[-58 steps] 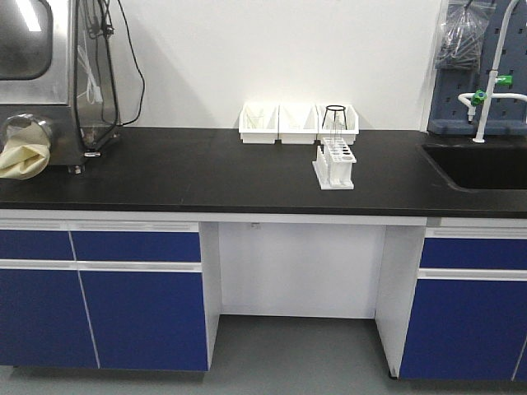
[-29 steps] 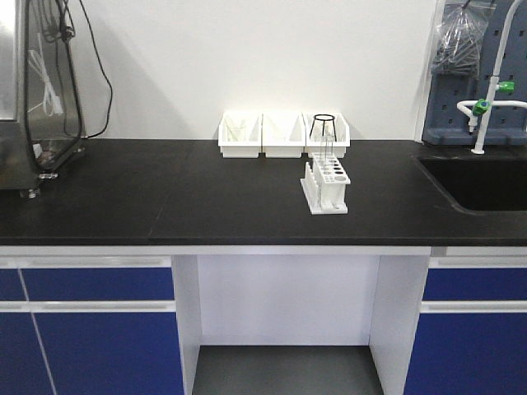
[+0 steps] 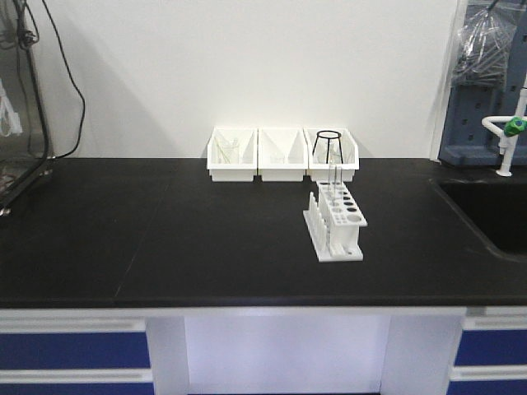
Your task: Flip and reinsert test tube from rack
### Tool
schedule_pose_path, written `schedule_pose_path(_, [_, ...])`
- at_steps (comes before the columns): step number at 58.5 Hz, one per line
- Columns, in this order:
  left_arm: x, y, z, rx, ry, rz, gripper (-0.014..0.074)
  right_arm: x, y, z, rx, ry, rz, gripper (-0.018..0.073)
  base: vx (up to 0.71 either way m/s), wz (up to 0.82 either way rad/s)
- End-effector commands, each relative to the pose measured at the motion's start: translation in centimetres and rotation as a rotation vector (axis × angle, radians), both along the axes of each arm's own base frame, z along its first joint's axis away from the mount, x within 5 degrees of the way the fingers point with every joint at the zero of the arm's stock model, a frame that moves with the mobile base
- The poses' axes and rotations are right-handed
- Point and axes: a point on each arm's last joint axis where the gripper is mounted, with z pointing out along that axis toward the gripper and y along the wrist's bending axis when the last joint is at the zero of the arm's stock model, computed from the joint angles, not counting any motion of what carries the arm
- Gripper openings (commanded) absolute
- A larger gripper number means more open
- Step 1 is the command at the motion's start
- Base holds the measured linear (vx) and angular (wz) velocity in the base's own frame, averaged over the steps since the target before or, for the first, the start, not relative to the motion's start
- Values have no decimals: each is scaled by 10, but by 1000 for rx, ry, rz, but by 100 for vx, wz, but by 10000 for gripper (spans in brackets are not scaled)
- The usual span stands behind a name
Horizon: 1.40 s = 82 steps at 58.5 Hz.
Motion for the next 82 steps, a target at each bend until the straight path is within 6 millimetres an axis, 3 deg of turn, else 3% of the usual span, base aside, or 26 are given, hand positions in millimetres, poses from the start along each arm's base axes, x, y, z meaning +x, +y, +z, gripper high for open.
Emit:
schedule_pose_path(1, [1, -1, 8, 3, -97, -11, -7, 0, 1, 8, -6, -91, 8, -12, 47, -3])
schedule_pose_path(43, [1, -1, 8, 3, -97, -11, -7, 0, 1, 7, -6, -84, 7, -12, 45, -4])
schedule_pose_path(82, [1, -1, 8, 3, -97, -11, -7, 0, 1, 7, -6, -84, 7, -12, 24, 0])
